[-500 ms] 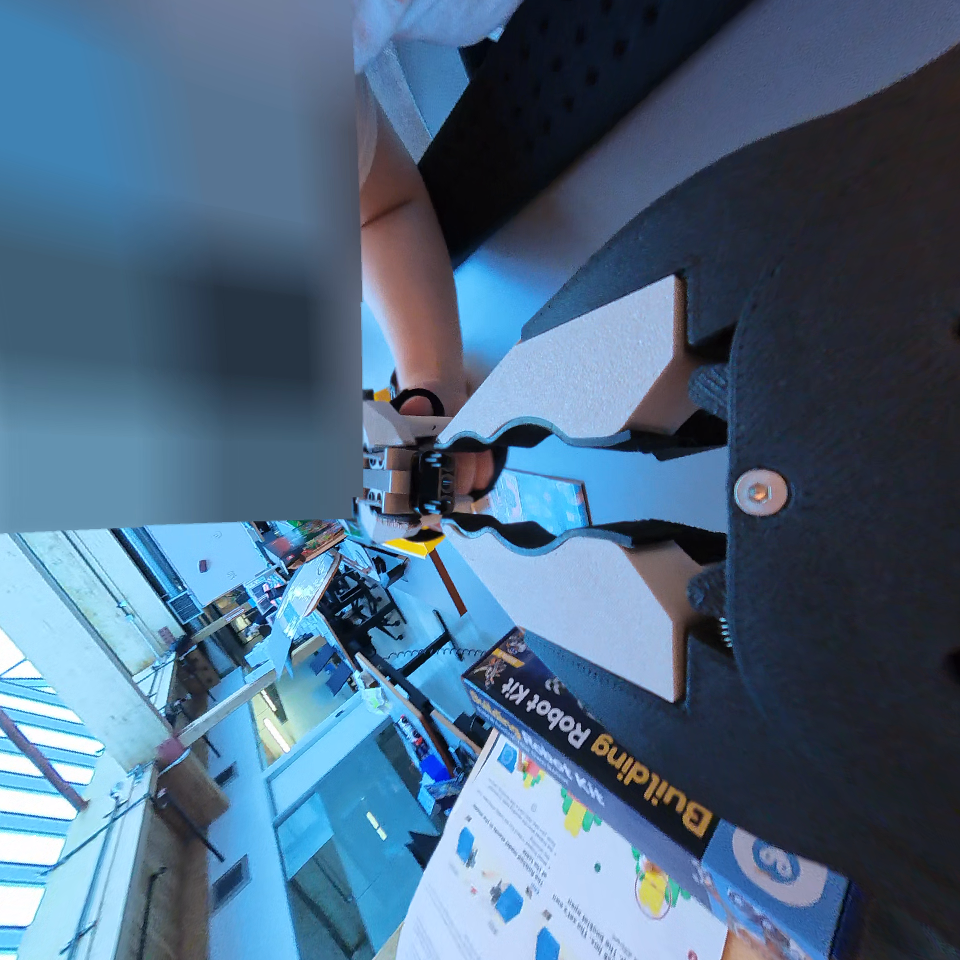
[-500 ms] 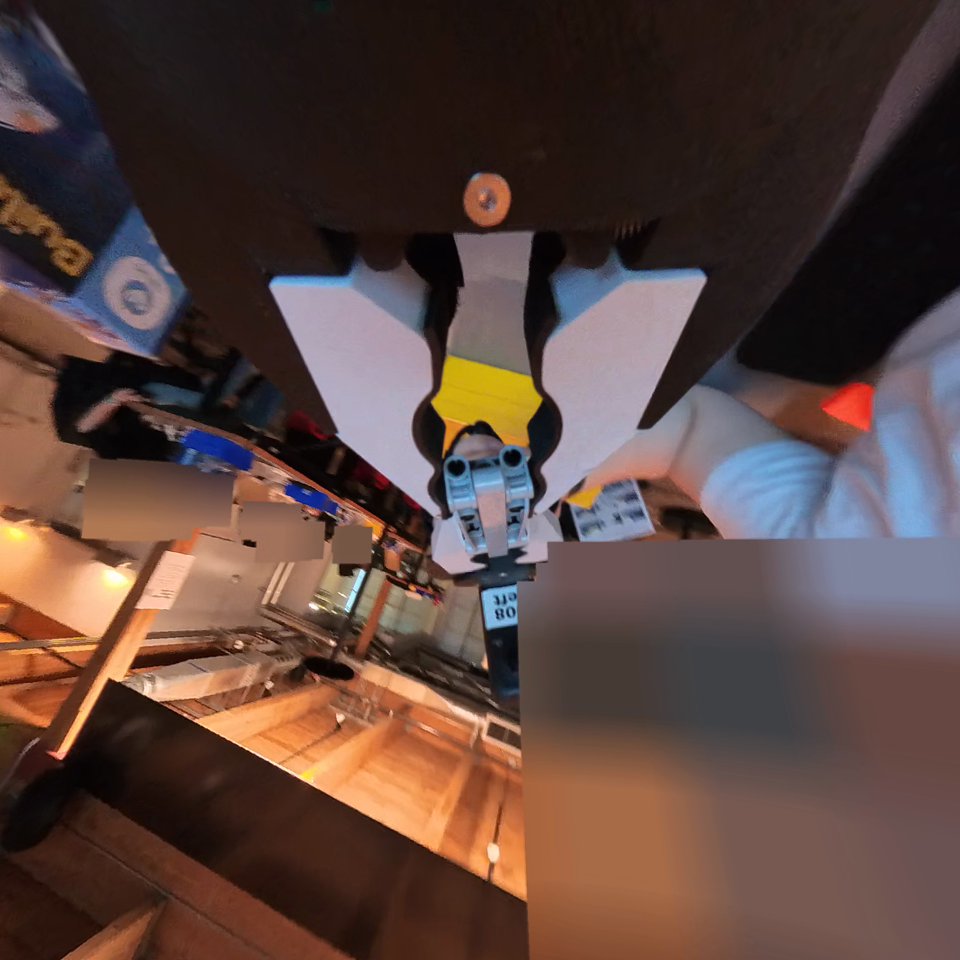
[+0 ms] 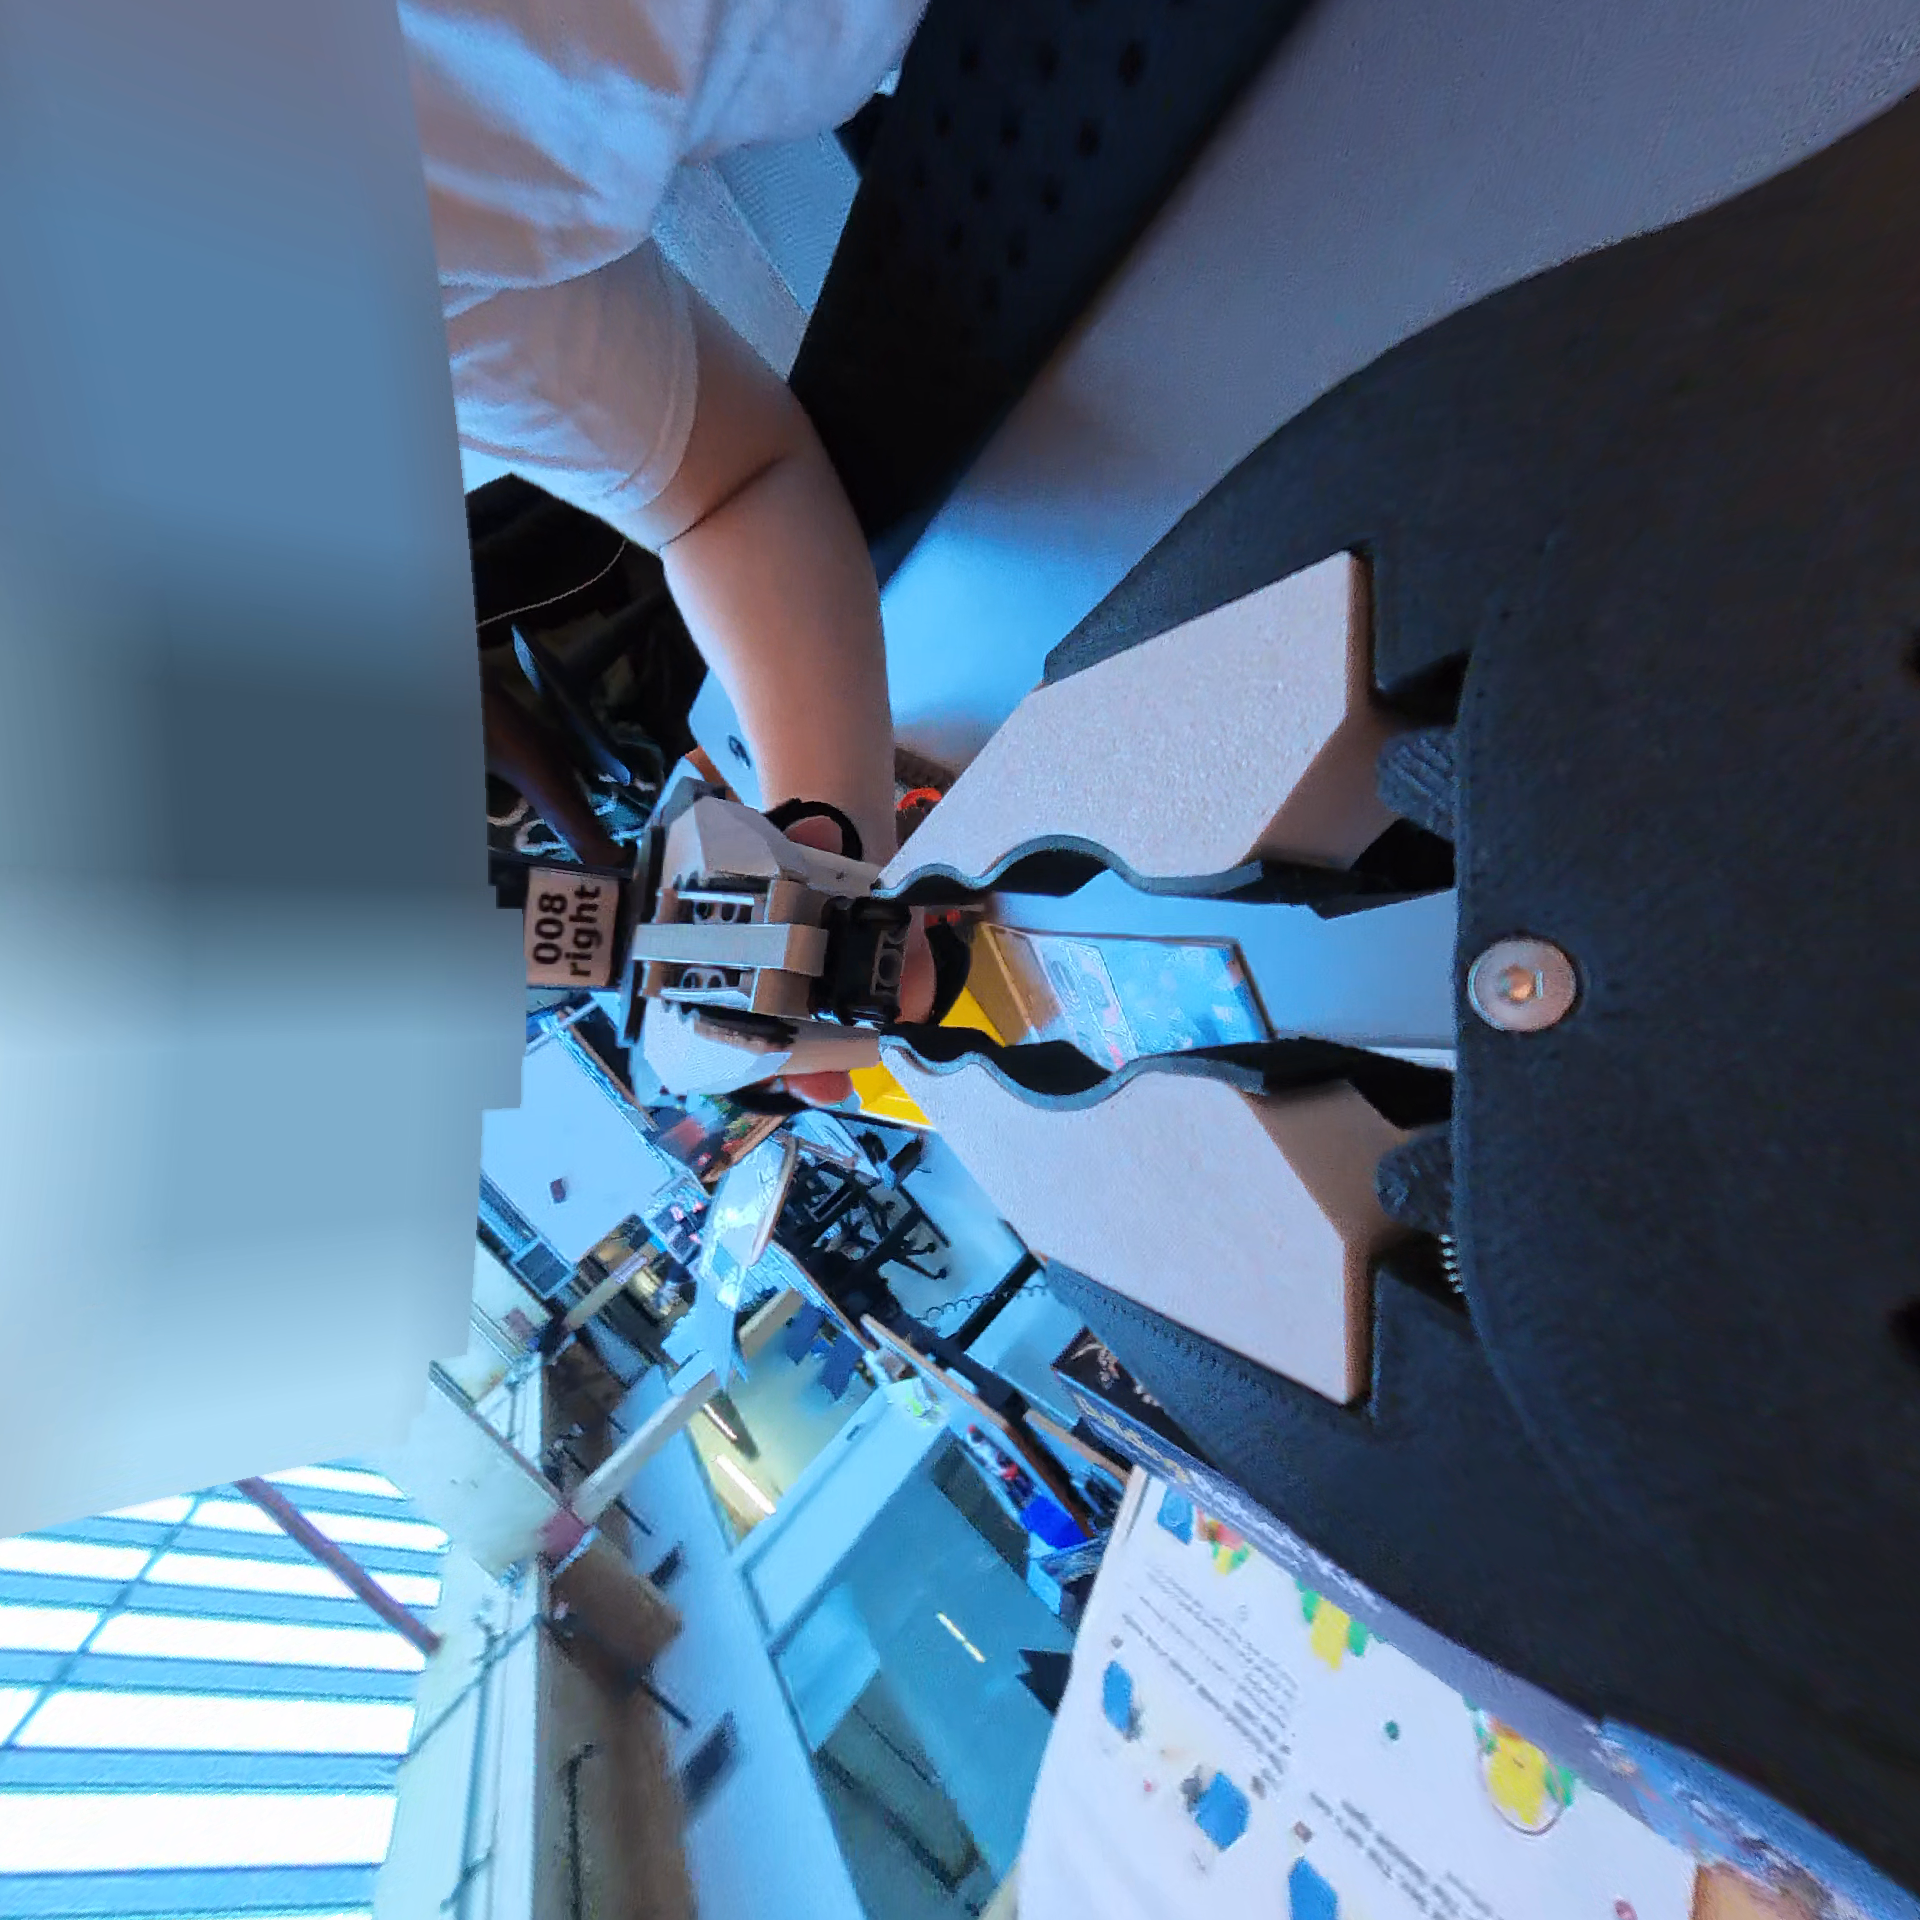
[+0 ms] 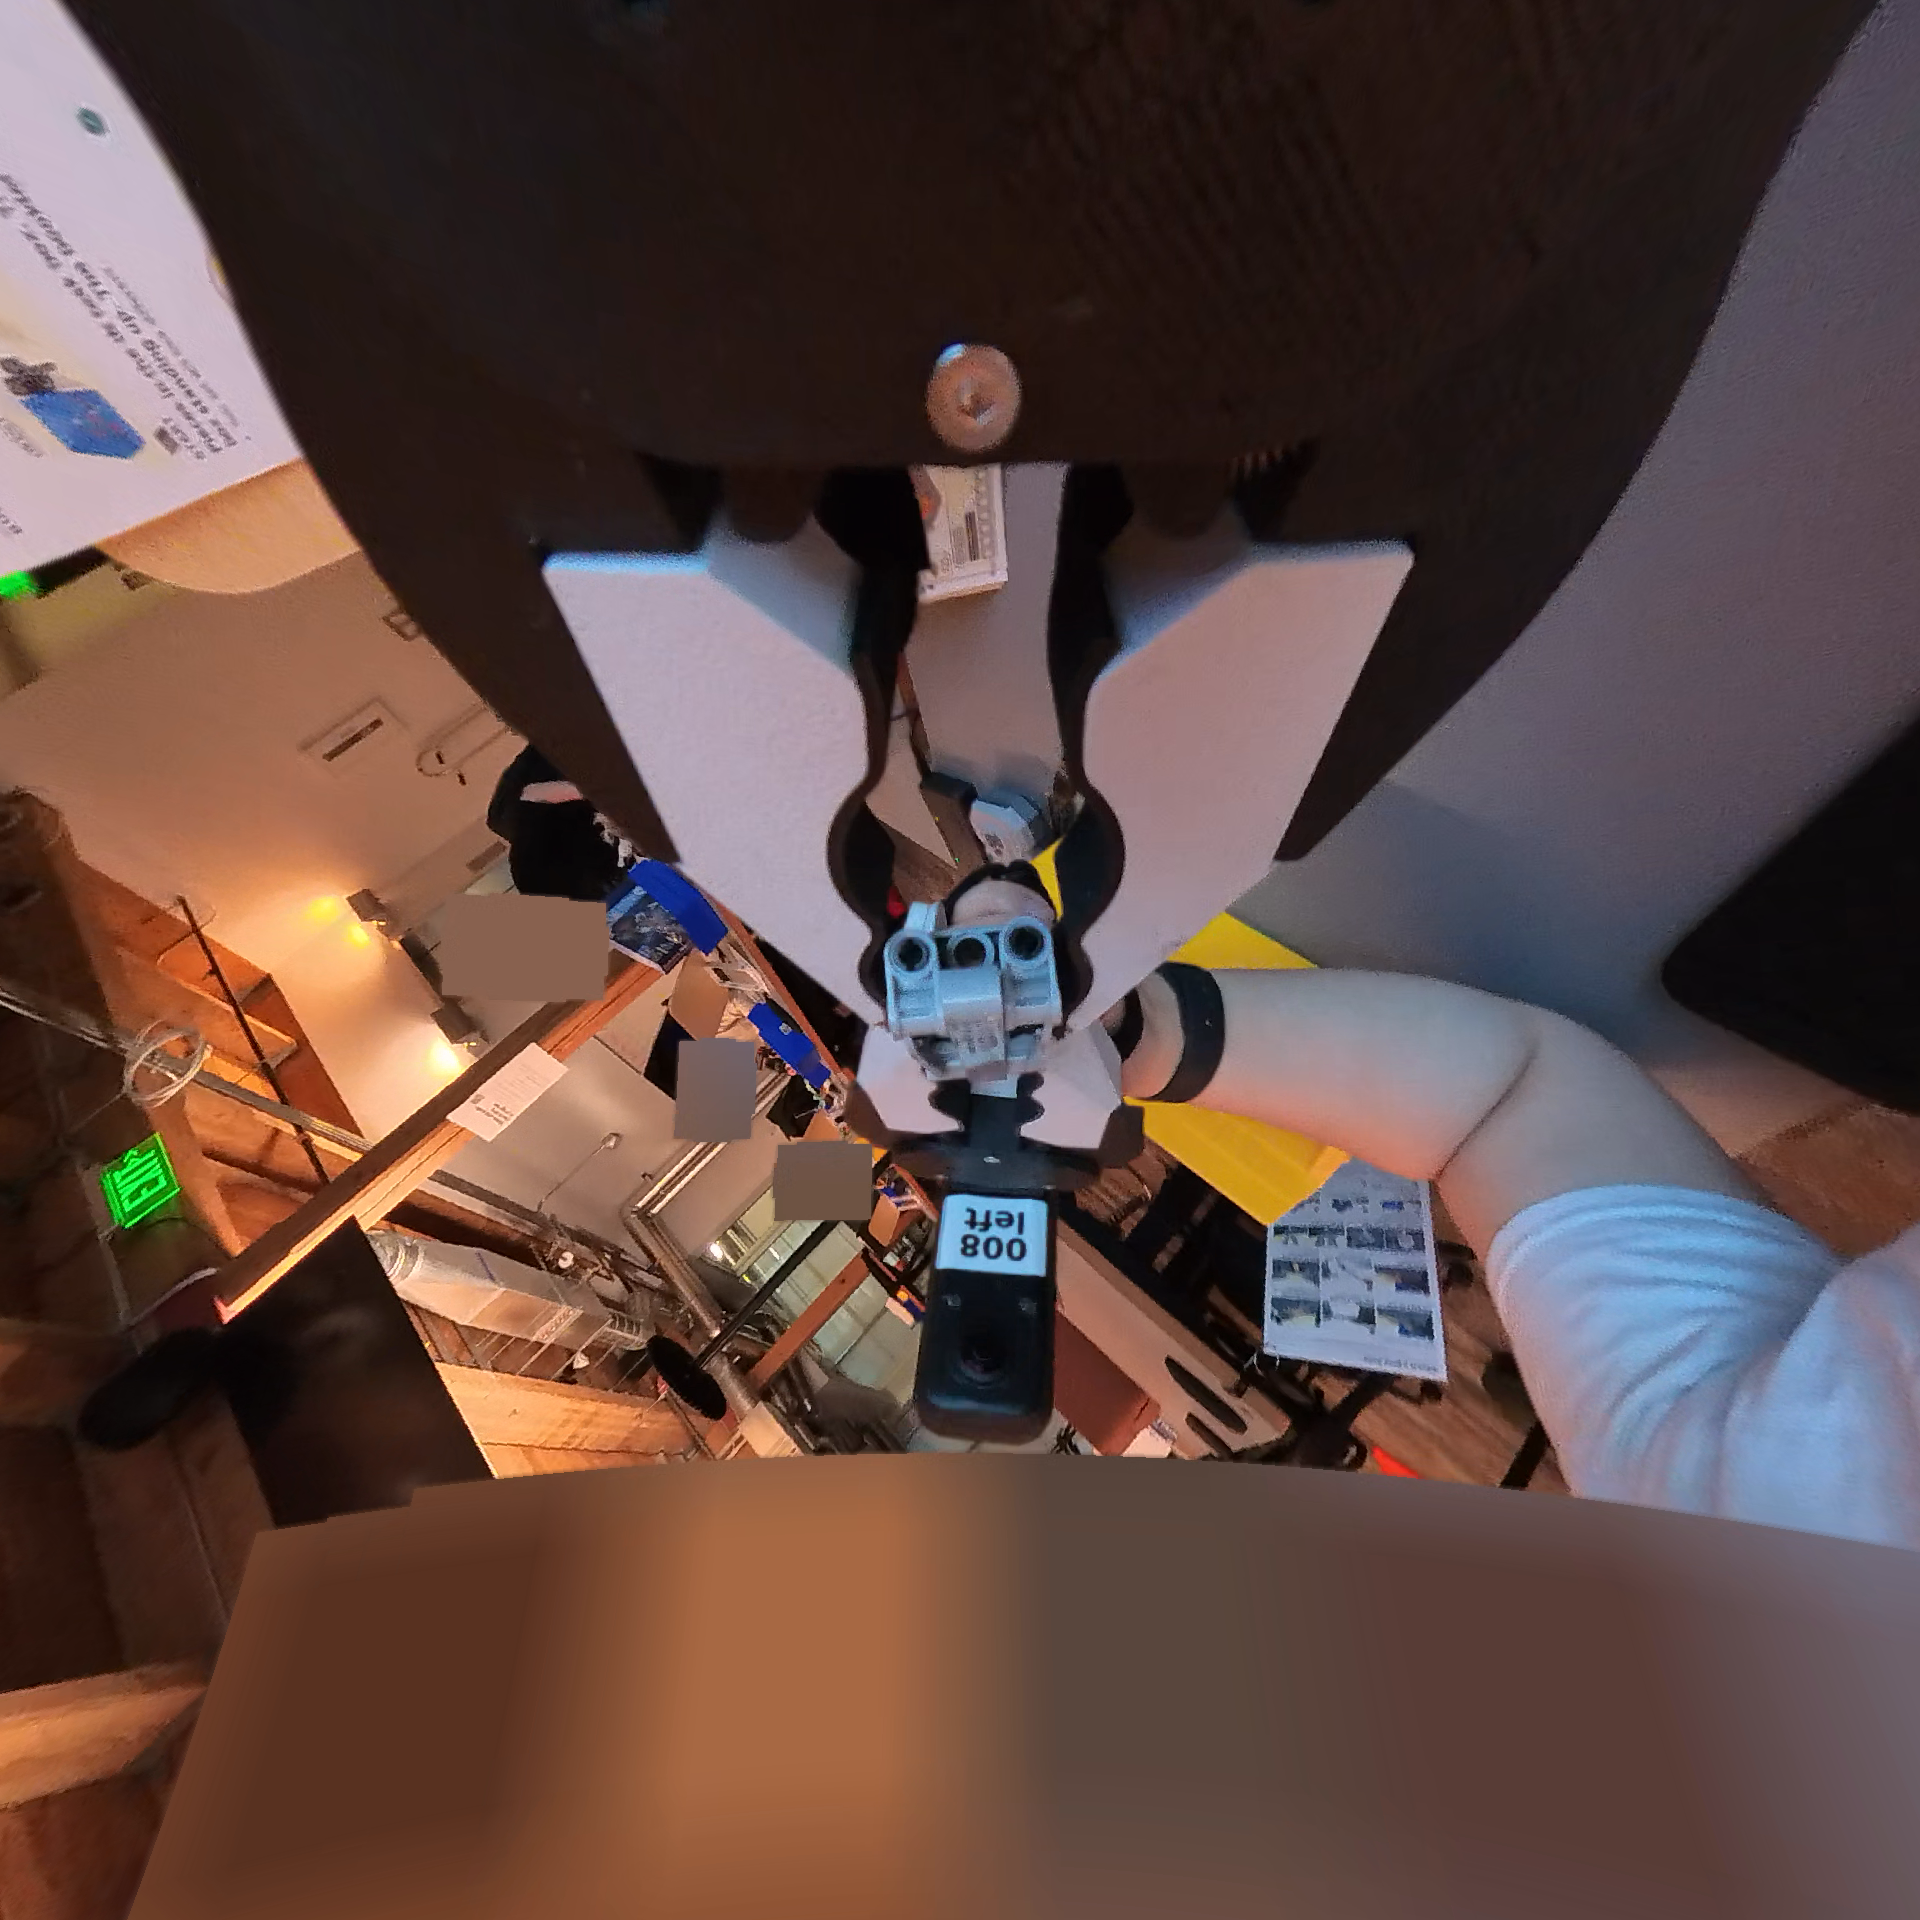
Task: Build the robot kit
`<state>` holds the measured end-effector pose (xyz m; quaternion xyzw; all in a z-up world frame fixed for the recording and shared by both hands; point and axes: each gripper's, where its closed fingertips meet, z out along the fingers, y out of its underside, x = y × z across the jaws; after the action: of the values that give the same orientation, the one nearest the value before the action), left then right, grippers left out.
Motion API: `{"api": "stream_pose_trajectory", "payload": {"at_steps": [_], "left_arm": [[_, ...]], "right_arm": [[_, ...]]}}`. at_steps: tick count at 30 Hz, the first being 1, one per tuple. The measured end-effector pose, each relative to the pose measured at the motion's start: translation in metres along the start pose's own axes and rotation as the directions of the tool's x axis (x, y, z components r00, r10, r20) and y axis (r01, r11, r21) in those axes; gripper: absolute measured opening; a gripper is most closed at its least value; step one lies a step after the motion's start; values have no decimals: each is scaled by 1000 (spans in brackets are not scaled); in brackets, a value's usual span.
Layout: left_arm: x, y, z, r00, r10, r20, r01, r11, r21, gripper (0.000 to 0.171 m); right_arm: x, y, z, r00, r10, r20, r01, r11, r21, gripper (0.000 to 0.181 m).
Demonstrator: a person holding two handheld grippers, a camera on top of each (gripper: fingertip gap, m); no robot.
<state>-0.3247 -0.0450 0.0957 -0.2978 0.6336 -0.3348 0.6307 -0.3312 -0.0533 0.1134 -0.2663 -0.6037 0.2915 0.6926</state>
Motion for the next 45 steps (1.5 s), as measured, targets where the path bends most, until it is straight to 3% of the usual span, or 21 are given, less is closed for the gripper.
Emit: {"api": "stream_pose_trajectory", "payload": {"at_steps": [12, 18, 27, 33, 37, 40, 43, 45], "left_arm": [[6, 4, -2, 999, 36, -34, -37, 999, -6, 20], [1, 12, 2, 998, -51, -20, 50, 996, -69, 20], [-2, 13, 2, 999, -49, 2, 49, 995, -88, 20], [-1, 14, 2, 998, -57, -4, 57, 994, -91, 20], [-4, 21, 2, 997, -72, 5, 72, 992, -100, 21], [-7, 30, -6, 995, -102, -7, 100, 986, -135, 26], [-32, 12, -25, 984, -155, 90, 160, 986, -49, 24], [-56, -4, -42, 952, -244, 185, 240, 970, 42, 19]], "right_arm": [[-8, 3, 3, 993, -115, 1, 115, 992, -56, 27], [-3, 17, 2, 998, 64, 22, -63, 998, -21, 27], [3, 10, -2, 992, 122, 0, -122, 989, 81, 27], [0, 13, -3, 994, 103, 21, -104, 994, 37, 26], [3, 25, -4, 994, 103, 21, -101, 992, -74, 26], [-1, 65, -10, 980, 191, 49, -166, 931, -324, 26], [-26, 121, -32, 901, 428, 69, -298, 727, -619, 25], [-52, 152, -42, 830, 552, 77, -324, 591, -739, 26]]}}
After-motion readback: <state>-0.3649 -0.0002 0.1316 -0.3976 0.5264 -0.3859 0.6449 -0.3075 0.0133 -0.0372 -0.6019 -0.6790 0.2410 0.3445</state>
